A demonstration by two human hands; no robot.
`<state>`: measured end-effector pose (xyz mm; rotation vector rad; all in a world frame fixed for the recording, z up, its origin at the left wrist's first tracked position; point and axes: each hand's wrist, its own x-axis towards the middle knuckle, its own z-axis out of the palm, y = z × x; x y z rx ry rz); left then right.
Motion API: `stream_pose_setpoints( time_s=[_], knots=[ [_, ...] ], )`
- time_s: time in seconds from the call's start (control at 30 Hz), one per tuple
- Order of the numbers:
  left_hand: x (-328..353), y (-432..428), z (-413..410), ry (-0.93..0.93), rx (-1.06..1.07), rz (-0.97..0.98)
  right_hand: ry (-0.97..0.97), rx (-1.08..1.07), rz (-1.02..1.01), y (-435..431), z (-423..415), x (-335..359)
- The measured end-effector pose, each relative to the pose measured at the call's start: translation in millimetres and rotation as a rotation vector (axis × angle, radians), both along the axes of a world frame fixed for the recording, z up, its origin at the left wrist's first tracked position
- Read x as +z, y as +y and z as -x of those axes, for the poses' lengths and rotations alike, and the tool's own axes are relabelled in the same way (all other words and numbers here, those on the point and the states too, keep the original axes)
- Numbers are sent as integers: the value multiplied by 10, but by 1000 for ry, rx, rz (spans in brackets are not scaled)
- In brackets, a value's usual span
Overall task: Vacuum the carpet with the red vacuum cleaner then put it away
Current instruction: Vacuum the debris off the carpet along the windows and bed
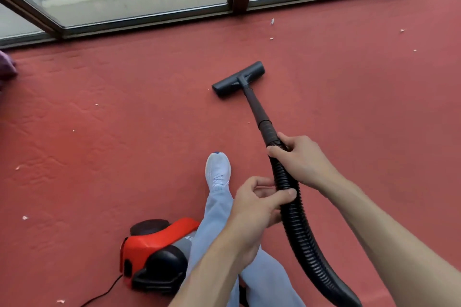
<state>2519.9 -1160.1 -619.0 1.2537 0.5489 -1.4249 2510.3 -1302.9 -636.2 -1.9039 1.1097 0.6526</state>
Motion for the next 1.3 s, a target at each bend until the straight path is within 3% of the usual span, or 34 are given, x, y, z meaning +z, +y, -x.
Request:
stream_pose_setpoints(
  time_s=[0.17, 0.43, 0.8, 0.93, 1.07, 1.2, 1.3],
  knots=[
    [145, 100, 510, -59, 183, -128, 45, 167, 85, 209, 197, -25],
    [659, 379, 1120, -55, 93, -141, 207, 185, 138, 386, 786, 461],
    [251, 245, 614, -91, 235, -188, 67, 100, -7, 388, 226, 110],
    [240, 251, 385, -128, 230, -123, 73, 167, 107, 345, -37, 142],
    [486, 360, 365, -95, 137, 40, 195, 237, 202, 248, 58, 400],
    [632, 409, 435, -65, 56, 114, 323, 242, 180, 194, 244, 647],
    [649, 367, 407, -89, 21, 119, 316, 180, 150, 179, 260, 708]
  ],
)
